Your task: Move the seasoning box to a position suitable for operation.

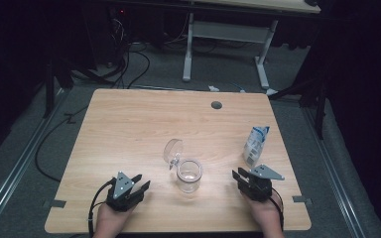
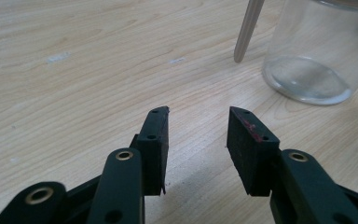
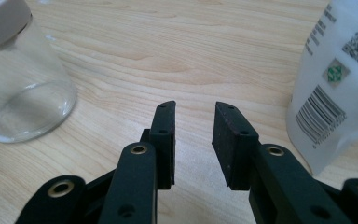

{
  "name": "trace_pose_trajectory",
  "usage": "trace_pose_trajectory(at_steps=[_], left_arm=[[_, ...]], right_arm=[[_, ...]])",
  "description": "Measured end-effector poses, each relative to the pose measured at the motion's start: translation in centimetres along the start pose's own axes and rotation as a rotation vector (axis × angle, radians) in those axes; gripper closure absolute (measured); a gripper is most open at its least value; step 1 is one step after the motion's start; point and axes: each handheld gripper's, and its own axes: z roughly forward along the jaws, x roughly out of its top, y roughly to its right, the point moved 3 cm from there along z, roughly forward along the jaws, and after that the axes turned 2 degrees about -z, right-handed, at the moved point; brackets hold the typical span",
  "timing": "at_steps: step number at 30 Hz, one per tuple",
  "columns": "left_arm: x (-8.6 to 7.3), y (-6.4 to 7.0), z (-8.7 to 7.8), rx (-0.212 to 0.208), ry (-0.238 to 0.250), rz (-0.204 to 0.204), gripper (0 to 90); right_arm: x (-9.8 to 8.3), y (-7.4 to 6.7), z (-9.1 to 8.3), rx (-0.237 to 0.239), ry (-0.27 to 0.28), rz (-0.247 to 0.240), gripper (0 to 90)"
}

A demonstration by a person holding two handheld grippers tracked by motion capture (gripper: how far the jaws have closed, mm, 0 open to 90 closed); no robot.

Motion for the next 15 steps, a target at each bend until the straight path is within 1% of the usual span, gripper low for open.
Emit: trace_pose_trajectory(at_steps=[1, 3, 6, 7, 9, 10, 11, 12, 13, 14, 15], left_arm=[[0.1, -0.1, 0.0, -0.015, -0.016, -0.019, 59.6], [0.4, -0.5, -0.2, -0.003, -0.020, -0.021, 60.1], [1.0, -1.4, -0.6, 0.004, -0.017, -0.046, 60.6], [1.2, -1.7, -0.7, 0.014, -0.011, -0.044, 60.8], [1.7, -2.2, -0.7, 0.019, 0.001, -0.058, 61.0], [1.7, -2.4, -0.8, 0.032, 0.012, -0.055, 60.9], [1.8, -2.6, -0.9, 0.043, 0.025, -0.062, 61.0], [1.8, -2.9, -1.0, 0.043, 0.039, -0.093, 60.9], [1.7, -3.0, -1.1, 0.046, 0.050, -0.106, 60.9], [1.4, -3.2, -1.2, 0.052, 0.063, -0.123, 60.9], [1.2, -3.3, -1.2, 0.053, 0.065, -0.128, 60.9]], right_arm=[[0.2, 0.0, 0.0, 0.002, -0.004, -0.002, 69.7], [0.6, -0.1, 0.1, 0.005, -0.017, 0.002, 69.7], [0.6, -0.4, 0.2, 0.011, -0.025, -0.004, 69.7], [0.5, -0.6, 0.3, 0.016, -0.030, -0.007, 69.6], [0.2, -0.9, 0.5, 0.024, -0.033, -0.016, 69.4], [0.0, -1.1, 0.6, 0.029, -0.027, -0.027, 69.3], [-0.1, -1.2, 0.6, 0.025, -0.024, -0.031, 69.2], [-0.2, -1.2, 0.6, 0.029, -0.014, -0.030, 69.0], [-0.3, -1.3, 0.5, 0.030, -0.009, -0.027, 68.7], [-0.4, -1.3, 0.5, 0.027, -0.003, -0.038, 68.7], [-0.5, -1.4, 0.3, 0.017, 0.007, -0.047, 68.7]])
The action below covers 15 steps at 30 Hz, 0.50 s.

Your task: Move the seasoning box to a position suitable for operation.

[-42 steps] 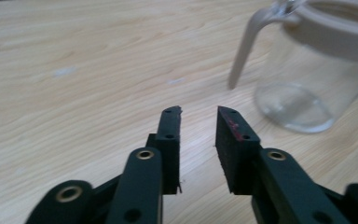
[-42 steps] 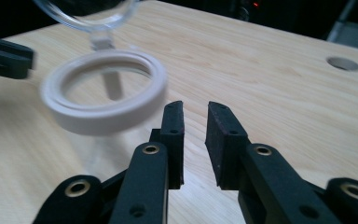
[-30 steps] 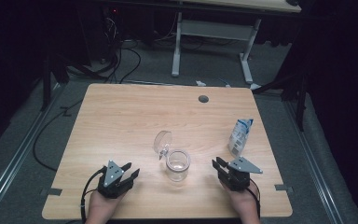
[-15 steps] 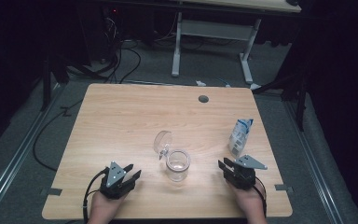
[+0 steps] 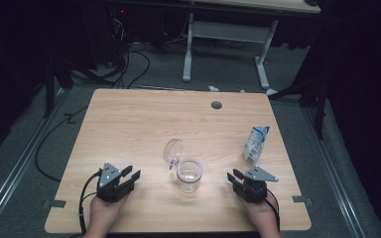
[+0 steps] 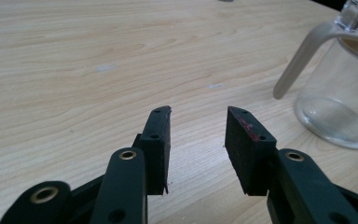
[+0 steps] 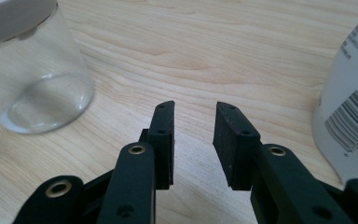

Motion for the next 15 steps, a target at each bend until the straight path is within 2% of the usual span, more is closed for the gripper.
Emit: trace_pose_trajectory(at_steps=[3, 7, 15], left_arm=[[-0.1, -0.3, -0.5, -0.015, 0.002, -0.024, 60.7], [0.1, 0.2, -1.1, -0.033, 0.005, 0.012, 59.7], [-0.1, 1.4, -0.4, -0.055, -0.017, 0.069, 59.0]], right_arm=[[-0.3, 0.2, -0.4, -0.021, 0.016, 0.005, 69.1], [-0.8, 1.0, -0.6, -0.063, 0.017, 0.004, 69.0], [-1.8, 2.9, -2.2, -0.132, 0.049, 0.071, 66.4]])
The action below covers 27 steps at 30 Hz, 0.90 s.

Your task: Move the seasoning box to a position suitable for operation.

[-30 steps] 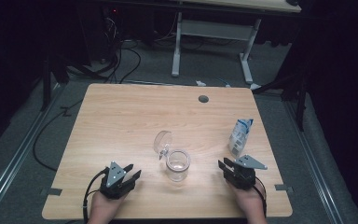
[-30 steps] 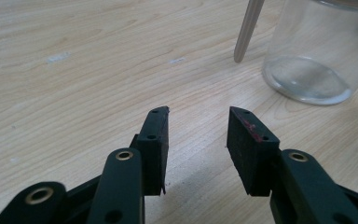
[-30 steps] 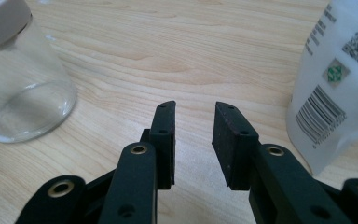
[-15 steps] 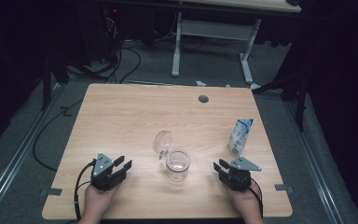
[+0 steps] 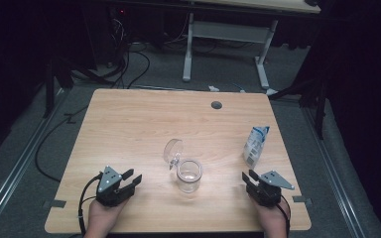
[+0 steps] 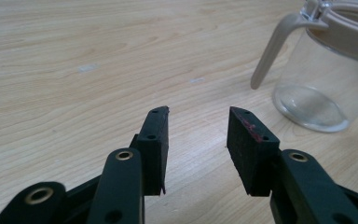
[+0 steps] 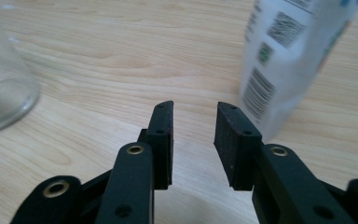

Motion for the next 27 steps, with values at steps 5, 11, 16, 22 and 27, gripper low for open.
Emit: trace_pose_trajectory(at_steps=[5, 11, 16, 22, 27], left_arm=[[-0.1, 1.2, 0.0, 0.001, -0.005, 0.007, 58.2], [-0.5, 1.6, -0.2, 0.045, 0.008, -0.036, 57.1], [-0.2, 1.9, -0.5, 0.041, 0.007, 0.016, 56.7], [-1.2, 1.7, -0.2, 0.015, -0.013, 0.032, 56.6], [-1.6, 1.5, -0.3, 0.008, -0.010, 0.013, 56.7]], right_arm=[[-0.2, 1.7, -0.5, -0.021, 0.011, 0.044, 57.2], [1.3, 3.4, 0.1, -0.041, 0.030, 0.071, 47.2], [2.4, 4.1, 1.1, -0.055, 0.031, 0.067, 44.5], [3.8, 4.4, 1.4, -0.093, 0.058, 0.077, 44.0], [4.7, 4.4, 2.3, -0.130, 0.047, 0.051, 54.9]])
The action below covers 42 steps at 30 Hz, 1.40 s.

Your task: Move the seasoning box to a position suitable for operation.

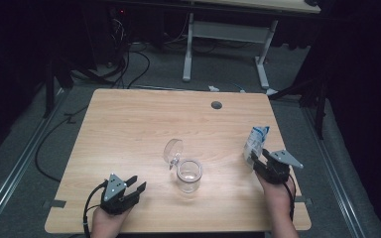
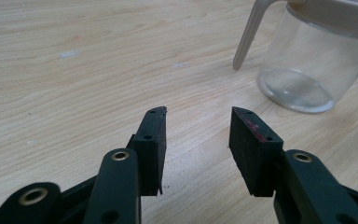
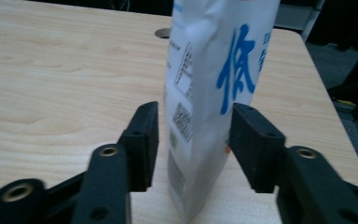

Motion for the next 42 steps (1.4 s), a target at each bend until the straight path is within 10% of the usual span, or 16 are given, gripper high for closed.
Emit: trace_pose_trajectory(at_steps=[27, 42], left_arm=[[-0.5, -0.2, 0.0, 0.032, -0.002, -0.008, 56.3], [-0.5, 0.2, -0.2, 0.010, 0.027, -0.001, 54.0]], right_arm=[[1.2, 0.7, 0.9, -0.025, 0.002, -0.039, 81.7], [1.2, 1.1, 0.7, 0.082, -0.001, -0.007, 89.7]])
